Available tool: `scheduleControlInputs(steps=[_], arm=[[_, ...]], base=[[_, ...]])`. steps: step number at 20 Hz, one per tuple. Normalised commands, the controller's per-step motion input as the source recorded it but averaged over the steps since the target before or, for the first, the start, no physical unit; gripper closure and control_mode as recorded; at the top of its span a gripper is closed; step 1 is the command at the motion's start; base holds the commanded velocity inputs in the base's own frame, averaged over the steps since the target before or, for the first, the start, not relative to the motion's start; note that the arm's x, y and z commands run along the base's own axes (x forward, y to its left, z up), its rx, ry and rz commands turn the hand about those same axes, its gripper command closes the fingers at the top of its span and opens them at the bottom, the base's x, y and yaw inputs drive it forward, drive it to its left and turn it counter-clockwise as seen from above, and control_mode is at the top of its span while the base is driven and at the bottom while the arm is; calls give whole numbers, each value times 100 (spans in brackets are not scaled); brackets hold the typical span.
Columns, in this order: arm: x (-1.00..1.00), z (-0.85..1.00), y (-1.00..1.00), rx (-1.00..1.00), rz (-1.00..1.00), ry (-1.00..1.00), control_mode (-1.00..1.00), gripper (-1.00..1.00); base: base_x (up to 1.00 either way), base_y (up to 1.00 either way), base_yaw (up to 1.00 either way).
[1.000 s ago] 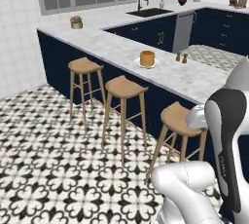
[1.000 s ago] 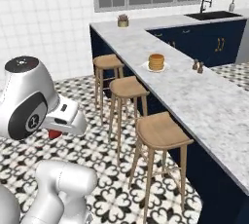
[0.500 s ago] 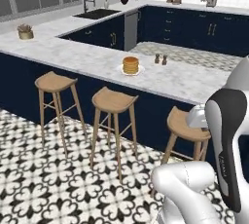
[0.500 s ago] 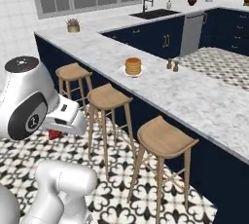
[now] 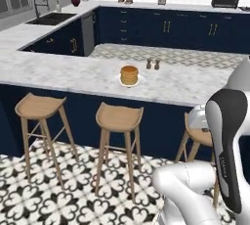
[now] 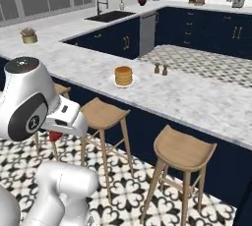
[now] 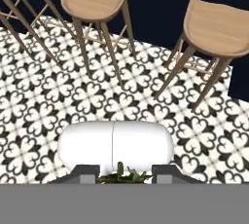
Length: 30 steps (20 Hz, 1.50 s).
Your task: Take the strawberry from the fridge and place it on top of the pancake, located on the dining counter.
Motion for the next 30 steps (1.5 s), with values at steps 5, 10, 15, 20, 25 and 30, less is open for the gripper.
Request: scheduleControlInputs(steps=[5,10,15,20,25,30], arm=[[0,0,0,0,0,0,100,100],[0,0,0,0,0,0,100,100],[0,0,0,0,0,0,100,100],[0,0,0,0,0,0,100,100],[0,0,0,0,0,0,100,100],[0,0,0,0,0,0,100,100]], base=[[74,100,-47],[70,84,-42],[72,60,-24],[54,3,-25],[53,3,-23],[71,32,-17]])
